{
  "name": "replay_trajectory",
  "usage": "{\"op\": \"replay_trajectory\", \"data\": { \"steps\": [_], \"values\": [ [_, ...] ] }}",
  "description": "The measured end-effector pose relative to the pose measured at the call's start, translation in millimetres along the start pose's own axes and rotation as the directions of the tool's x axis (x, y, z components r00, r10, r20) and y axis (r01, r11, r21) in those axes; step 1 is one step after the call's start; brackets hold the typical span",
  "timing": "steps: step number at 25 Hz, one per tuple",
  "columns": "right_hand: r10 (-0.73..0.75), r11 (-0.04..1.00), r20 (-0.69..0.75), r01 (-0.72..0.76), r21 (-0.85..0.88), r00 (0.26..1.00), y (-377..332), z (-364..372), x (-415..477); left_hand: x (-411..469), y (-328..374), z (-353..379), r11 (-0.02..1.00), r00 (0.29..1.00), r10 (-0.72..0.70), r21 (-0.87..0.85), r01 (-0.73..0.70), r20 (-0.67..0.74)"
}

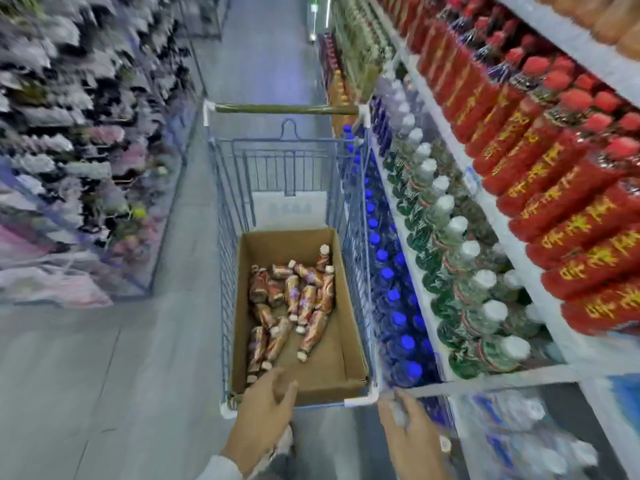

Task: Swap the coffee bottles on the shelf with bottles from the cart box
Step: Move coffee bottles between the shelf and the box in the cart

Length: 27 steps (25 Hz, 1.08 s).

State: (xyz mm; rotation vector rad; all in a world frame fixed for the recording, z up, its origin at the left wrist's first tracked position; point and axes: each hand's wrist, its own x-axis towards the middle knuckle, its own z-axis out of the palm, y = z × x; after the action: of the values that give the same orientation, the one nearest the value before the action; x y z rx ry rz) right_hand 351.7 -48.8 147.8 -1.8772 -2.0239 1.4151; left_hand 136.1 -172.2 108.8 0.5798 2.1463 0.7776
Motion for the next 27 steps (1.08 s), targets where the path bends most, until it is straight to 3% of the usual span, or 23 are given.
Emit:
{"op": "replay_trajectory", "data": {
  "steps": [3, 5, 7, 9, 12, 16, 18, 19, 21, 23, 24, 26, 27],
  "values": [
    [0.013, 0.999, 0.011, -0.013, 0.041, 1.0, -17, 29, 30, 38, -6, 2, 0.977, 0.986, -0.165, -0.138, 0.164, 0.007],
    [0.04, 0.999, 0.086, -0.042, 0.016, 0.996, -26, 40, 52, 68, -2, 14, 0.872, 0.94, -0.338, -0.359, 0.333, 0.05],
    [0.058, 0.998, 0.142, -0.059, 0.003, 0.988, -31, 49, 79, 107, 8, 35, 0.583, 0.828, -0.51, -0.615, 0.531, 0.232],
    [0.054, 0.998, 0.192, -0.061, 0.031, 0.98, -35, 56, 103, 150, 11, 62, 0.314, 0.734, -0.559, -0.722, 0.617, 0.385],
    [0.044, 0.996, 0.229, -0.061, 0.066, 0.972, -41, 63, 146, 222, 9, 109, 0.03, 0.67, -0.559, -0.796, 0.605, 0.489],
    [0.014, 0.997, 0.215, -0.029, 0.069, 0.976, -53, 62, 195, 293, -6, 151, -0.366, 0.574, -0.621, -0.845, 0.39, 0.534],
    [-0.015, 0.997, 0.217, -0.001, 0.072, 0.976, -56, 60, 212, 316, -13, 166, -0.451, 0.457, -0.699, -0.835, 0.315, 0.55],
    [-0.026, 0.998, 0.218, 0.012, 0.063, 0.976, -56, 61, 219, 326, -13, 170, -0.446, 0.409, -0.767, -0.869, 0.215, 0.495],
    [-0.049, 0.998, 0.222, 0.041, 0.04, 0.974, -52, 62, 229, 328, -1, 174, -0.292, 0.458, -0.815, -0.934, 0.206, 0.356],
    [-0.045, 0.999, 0.233, 0.041, 0.022, 0.972, -49, 63, 235, 325, 11, 167, -0.563, 0.498, -0.716, -0.826, 0.004, 0.49],
    [-0.039, 0.999, 0.243, 0.036, 0.017, 0.969, -50, 64, 236, 318, 12, 167, -0.609, 0.468, -0.702, -0.793, -0.006, 0.536],
    [-0.031, 1.0, 0.271, 0.029, 0.013, 0.962, -61, 64, 239, 297, 18, 147, -0.561, 0.525, -0.666, -0.82, 0.114, 0.529],
    [-0.031, 1.0, 0.293, 0.029, 0.012, 0.956, -67, 65, 243, 282, 19, 140, -0.482, 0.554, -0.676, -0.86, 0.165, 0.486]
  ]
}}
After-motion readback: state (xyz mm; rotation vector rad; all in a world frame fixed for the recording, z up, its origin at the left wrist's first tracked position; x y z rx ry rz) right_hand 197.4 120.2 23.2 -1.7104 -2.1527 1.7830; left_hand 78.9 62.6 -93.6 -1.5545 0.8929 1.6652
